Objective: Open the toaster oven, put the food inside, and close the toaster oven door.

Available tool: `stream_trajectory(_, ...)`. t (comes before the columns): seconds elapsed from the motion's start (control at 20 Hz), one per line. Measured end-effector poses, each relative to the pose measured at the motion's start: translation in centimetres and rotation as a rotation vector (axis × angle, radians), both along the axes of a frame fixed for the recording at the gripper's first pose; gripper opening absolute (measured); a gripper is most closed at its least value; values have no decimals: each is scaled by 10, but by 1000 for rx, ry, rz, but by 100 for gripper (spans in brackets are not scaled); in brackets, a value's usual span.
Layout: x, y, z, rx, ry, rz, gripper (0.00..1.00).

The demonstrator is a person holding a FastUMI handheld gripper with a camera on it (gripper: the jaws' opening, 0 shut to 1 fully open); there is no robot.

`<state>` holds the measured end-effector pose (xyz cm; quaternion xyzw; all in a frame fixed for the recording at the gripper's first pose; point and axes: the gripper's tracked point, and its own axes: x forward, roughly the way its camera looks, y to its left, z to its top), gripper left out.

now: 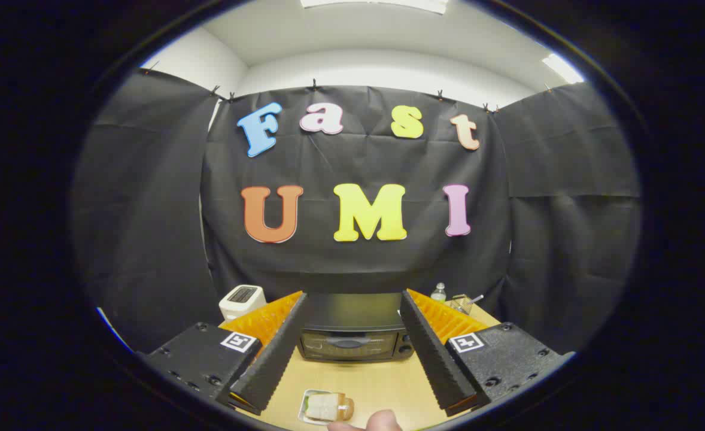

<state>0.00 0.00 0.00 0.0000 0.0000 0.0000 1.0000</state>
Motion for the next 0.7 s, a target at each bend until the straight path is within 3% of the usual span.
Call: stream_trajectory(0.7, 6, 11, -5, 22, 25, 5, 100)
